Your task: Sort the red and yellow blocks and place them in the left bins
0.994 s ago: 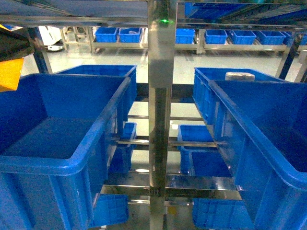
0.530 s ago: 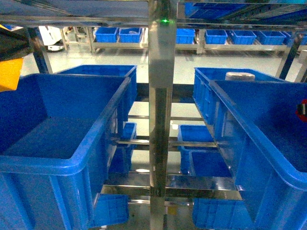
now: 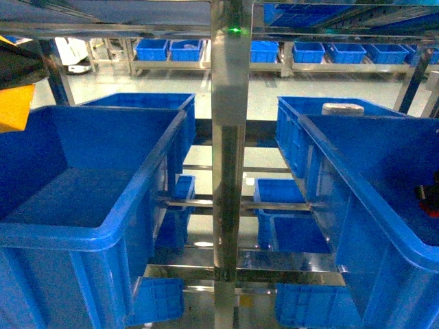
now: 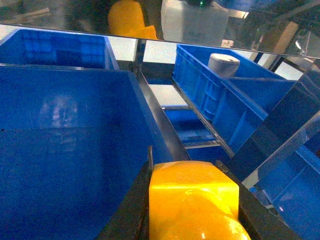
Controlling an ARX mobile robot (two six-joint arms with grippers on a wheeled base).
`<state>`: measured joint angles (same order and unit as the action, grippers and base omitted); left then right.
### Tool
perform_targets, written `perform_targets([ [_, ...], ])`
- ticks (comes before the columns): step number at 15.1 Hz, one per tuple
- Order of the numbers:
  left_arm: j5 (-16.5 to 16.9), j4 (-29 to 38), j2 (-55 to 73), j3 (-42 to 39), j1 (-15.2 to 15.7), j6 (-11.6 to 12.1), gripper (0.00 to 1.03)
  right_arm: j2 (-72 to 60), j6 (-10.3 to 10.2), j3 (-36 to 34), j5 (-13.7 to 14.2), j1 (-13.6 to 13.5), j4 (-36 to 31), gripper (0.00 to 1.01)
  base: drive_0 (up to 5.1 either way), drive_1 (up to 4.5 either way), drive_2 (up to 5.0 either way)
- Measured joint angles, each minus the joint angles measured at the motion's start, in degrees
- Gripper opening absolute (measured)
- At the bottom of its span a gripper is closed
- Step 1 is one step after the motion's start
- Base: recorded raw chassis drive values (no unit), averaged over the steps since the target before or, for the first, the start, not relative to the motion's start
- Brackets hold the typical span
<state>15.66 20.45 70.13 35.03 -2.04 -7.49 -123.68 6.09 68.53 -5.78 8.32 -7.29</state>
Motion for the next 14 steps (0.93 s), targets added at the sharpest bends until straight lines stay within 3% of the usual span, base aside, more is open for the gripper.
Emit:
perform_targets([
  [3,0.0,0.0,0.0,0.0,0.0,0.0,0.26,0.0,0.5,-2.7,-1.2,0.4,-3.5,0.28,0.0,0.00,0.0],
  [8,0.0,0.1,0.0,0.0,0.0,0.0,0.26,1.6,0.1,-6.1,-2.8,0.3,-10.0,0.81,0.0,0.00,0.0],
  [9,0.0,0.1,0.0,0.0,0.0,0.0,0.26,5.2,0.1,-9.9,-2.9,-0.1,-15.6,1.00,0.0,0.00,0.0],
  [12,0.0,0.1,0.0,0.0,0.0,0.0,0.26,14.8,-0.1,-20.2,-2.5,-1.6,-24.0,0.98,0.0,0.00,0.0],
  [14,0.0,0.1,0.0,0.0,0.0,0.0,0.26,29.1,0.2,-34.6,-2.3,-1.5,-29.9,0.98,0.0,0.00,0.0],
])
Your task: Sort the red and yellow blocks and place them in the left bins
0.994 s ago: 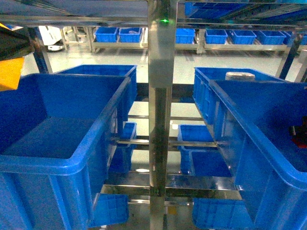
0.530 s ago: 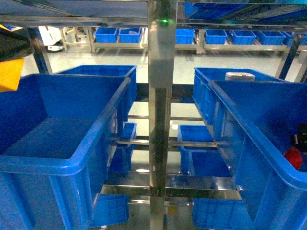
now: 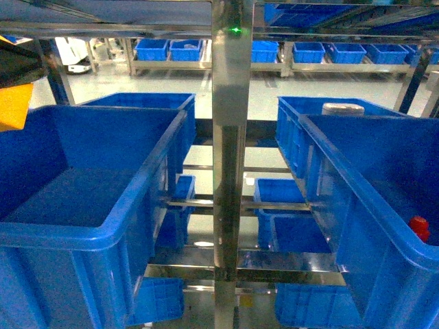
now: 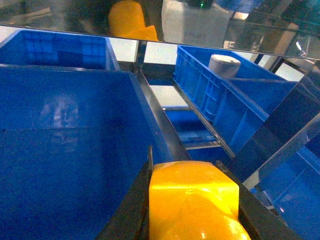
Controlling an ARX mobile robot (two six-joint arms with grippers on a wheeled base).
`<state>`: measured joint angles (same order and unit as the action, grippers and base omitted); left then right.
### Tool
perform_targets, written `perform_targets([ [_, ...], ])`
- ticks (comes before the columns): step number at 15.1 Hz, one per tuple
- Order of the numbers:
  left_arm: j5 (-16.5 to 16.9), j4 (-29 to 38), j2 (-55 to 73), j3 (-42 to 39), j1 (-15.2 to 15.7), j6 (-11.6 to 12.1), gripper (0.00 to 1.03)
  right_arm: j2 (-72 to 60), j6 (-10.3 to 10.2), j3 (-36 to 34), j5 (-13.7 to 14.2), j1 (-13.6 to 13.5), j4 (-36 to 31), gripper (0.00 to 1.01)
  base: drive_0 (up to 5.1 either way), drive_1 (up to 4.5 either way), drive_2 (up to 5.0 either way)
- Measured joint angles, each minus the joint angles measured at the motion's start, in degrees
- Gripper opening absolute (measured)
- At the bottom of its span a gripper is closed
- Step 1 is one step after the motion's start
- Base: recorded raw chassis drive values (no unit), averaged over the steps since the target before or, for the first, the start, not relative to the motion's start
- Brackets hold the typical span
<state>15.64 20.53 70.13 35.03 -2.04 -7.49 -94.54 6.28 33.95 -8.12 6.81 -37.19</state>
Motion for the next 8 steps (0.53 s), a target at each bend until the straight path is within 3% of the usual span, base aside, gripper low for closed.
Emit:
perform_targets([
  [1,0.0,0.0,0.0,0.0,0.0,0.0,0.26,8.0,1.2,-5.8,0.7,0.0,-1.1,0.98,0.0,0.00,0.0],
  [4,0.0,0.0,0.0,0.0,0.0,0.0,0.26,32.3,0.9,-18.4,1.6,1.4,11.4,0.98,0.0,0.00,0.0],
  [8,0.0,0.0,0.0,0.0,0.0,0.0,0.26,41.7,0.2,-18.9,2.3,2.6,13.7,0.98,0.0,0.00,0.0],
])
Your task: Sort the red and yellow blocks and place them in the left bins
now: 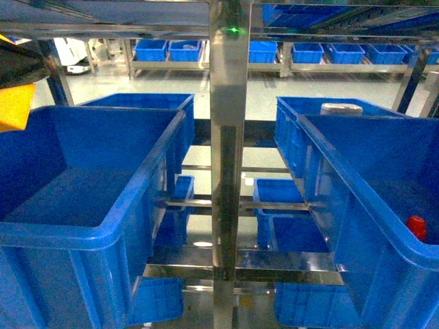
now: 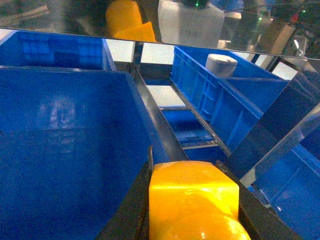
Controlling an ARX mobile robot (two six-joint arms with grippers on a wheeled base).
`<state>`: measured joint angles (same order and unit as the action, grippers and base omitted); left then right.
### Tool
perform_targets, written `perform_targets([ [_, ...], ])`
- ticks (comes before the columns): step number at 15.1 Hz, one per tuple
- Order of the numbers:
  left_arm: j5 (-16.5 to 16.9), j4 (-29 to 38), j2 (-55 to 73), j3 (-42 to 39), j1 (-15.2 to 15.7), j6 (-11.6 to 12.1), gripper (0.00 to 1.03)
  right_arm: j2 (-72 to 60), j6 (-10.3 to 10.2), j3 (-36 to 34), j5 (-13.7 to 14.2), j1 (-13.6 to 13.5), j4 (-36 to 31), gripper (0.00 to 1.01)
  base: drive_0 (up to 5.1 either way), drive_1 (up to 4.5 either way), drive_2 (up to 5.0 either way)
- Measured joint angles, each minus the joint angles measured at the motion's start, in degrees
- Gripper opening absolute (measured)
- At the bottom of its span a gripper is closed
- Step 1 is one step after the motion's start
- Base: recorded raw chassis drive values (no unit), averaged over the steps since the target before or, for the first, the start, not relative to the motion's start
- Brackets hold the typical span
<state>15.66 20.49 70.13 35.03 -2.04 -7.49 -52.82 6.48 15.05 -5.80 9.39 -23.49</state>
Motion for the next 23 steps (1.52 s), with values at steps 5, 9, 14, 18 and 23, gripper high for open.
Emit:
perform_targets([
  [5,-0.4,-2.3,0.2,0.0,0.7,0.0,0.26,-0.9,-0.4,0.2,-0.2,0.0,0.5,0.98,0.0,0.00,0.0],
  [9,2.5,-4.6,8.0,1.7,4.3,2.1,0.26,-0.7,-0.4,0.2,-0.2,0.0,0.5,0.98,0.0,0.00,0.0],
  [14,4.5,-2.9,25.4,8.9,8.8,7.9,0.26,-0.7,-0.4,0.2,-0.2,0.0,0.5,0.98,0.0,0.00,0.0],
  [18,4.3,-5.0,34.8,18.9,10.6,12.9,0.26,-0.7,-0.4,0.2,-0.2,0.0,0.5,0.98,0.0,0.00,0.0],
  [23,2.5,-10.0,48.4,27.1,13.0,25.7,0.26,-0.7,-0.4,0.2,-0.2,0.0,0.5,0.98,0.0,0.00,0.0],
])
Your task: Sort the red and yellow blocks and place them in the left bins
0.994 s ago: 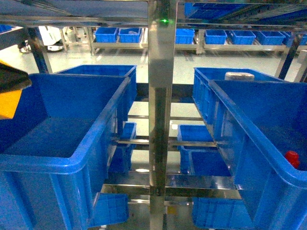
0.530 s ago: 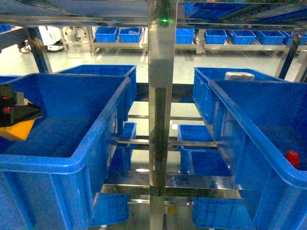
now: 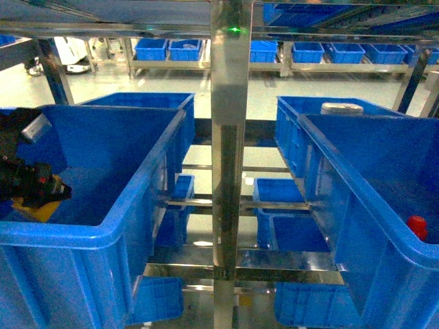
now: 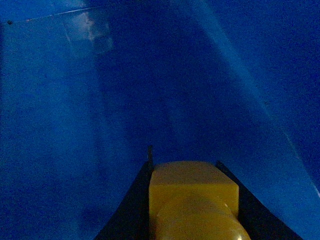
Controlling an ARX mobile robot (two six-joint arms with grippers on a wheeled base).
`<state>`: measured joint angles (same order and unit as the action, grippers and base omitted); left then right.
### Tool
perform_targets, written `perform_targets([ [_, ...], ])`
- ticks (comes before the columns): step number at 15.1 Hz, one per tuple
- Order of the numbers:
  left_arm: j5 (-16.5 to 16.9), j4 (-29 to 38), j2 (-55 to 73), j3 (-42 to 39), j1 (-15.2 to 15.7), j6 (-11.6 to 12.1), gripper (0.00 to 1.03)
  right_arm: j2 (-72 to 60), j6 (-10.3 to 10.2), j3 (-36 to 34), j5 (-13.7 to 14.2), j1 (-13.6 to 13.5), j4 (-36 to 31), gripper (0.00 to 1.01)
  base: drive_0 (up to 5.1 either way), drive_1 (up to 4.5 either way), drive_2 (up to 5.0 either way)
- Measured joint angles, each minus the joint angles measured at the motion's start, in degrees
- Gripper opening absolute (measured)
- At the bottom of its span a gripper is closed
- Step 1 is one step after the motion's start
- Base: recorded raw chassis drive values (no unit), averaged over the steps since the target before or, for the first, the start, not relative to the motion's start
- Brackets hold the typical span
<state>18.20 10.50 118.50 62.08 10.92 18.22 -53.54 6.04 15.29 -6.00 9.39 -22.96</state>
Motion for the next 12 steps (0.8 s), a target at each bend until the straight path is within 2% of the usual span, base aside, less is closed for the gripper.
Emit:
perform_targets([
  [2,0.3,-2.4,0.3,1.4,1.4,3.3,0.26,0.0,0.0,0.0,0.0,0.0,0.0,0.98,0.0,0.00,0.0],
  [5,1.2,-3.4,0.3,5.2,1.2,3.4,0.26,0.0,0.0,0.0,0.0,0.0,0.0,0.98,0.0,0.00,0.0],
  [8,1.9,-3.6,0.3,5.8,0.1,3.3,0.63,0.0,0.0,0.0,0.0,0.0,0.0,0.98,0.0,0.00,0.0],
  [12,2.4,-3.9,0.3,5.8,0.0,3.2,0.74,0.0,0.0,0.0,0.0,0.0,0.0,0.98,0.0,0.00,0.0],
])
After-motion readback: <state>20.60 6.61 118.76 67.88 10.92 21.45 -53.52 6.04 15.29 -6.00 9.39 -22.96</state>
